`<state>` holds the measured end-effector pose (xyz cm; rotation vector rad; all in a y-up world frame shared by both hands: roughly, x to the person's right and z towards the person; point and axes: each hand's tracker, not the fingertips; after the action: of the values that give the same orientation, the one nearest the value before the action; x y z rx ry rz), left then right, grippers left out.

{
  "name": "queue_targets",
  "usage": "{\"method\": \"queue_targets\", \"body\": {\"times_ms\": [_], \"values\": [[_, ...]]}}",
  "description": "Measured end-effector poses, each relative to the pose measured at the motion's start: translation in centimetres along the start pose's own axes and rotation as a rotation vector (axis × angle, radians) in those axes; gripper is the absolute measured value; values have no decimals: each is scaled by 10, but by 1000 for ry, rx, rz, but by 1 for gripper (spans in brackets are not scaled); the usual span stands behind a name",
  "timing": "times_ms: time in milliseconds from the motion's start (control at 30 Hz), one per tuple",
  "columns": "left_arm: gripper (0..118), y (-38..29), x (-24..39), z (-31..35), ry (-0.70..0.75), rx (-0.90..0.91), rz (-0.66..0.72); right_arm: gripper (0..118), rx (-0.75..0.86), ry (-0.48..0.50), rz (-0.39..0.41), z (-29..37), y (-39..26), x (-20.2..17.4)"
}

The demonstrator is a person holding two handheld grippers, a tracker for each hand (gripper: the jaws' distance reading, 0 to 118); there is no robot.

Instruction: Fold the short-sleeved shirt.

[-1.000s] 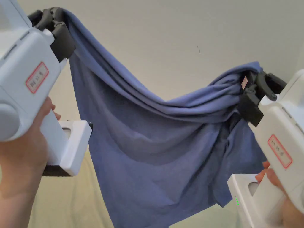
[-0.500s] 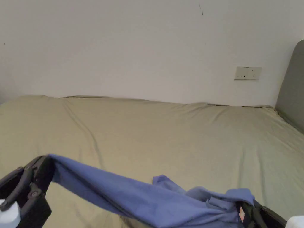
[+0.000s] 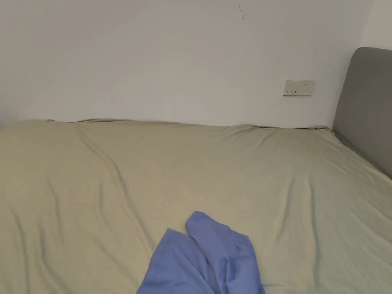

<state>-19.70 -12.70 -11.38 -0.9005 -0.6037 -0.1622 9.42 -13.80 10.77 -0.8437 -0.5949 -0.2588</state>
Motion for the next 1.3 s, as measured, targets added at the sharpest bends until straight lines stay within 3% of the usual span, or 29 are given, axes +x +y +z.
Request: {"method": "queue_targets", "body": {"times_ms": [33, 67, 100, 133, 200, 233, 367, 467, 500, 533, 567, 600, 633, 700, 900, 1067, 1167, 1200, 1233, 1300], "values": [[4, -3, -2, -5, 15, -7, 6, 7, -10, -11, 20, -3, -2, 0], [17, -4, -4, -5, 20, -16, 24, 8, -29, -19, 38, -2, -2, 0], [54, -2, -6, -1, 14, -25, 29, 18, -15, -19, 23, 9, 2, 3], [83, 3, -7, 10, 2, -8, 30, 37, 37, -40, -1, 25, 7, 7], [112, 19, -5, 47, -73, 185, 5, 100, 137, -51, -28, 64, 22, 17], [115, 33, -1, 69, -110, 274, -8, 116, 229, -61, -49, 91, 31, 22], [118, 74, 26, 140, -232, 613, -70, 118, 590, -200, -65, 181, 59, 31], [118, 78, 49, 161, -236, 771, -124, 118, 683, -271, -84, 209, 64, 35], [112, 72, 54, 163, -232, 820, -137, 103, 705, -263, -83, 210, 60, 36], [93, 66, 58, 166, -254, 848, -143, 66, 762, -224, -69, 210, 52, 36], [56, 60, 60, 168, -279, 850, -144, 13, 756, -226, -75, 209, 47, 35], [1, 54, 63, 166, -276, 833, -141, 1, 744, -263, -89, 206, 44, 32], [0, 48, 69, 166, -257, 824, -137, 1, 767, -324, -95, 203, 35, 32], [0, 40, 69, 168, -251, 794, -185, 1, 737, -269, -49, 201, 32, 32], [0, 53, 75, 142, -223, 755, -198, 1, 719, -270, -67, 187, 37, 35], [0, 120, 79, 55, -274, 343, -106, 1, 633, -227, -98, 155, 48, 39], [0, 193, 85, -1, -292, 224, -120, 1, 608, -222, -91, 137, 58, 46], [13, 217, 93, -18, -264, 178, -139, 1, 604, -226, -92, 132, 61, 47], [40, 242, 100, -41, -270, 146, -160, 1, 597, -231, -92, 126, 66, 50], [118, 280, 113, -92, -262, 117, -187, 1, 580, -238, -101, 115, 74, 55]]}}
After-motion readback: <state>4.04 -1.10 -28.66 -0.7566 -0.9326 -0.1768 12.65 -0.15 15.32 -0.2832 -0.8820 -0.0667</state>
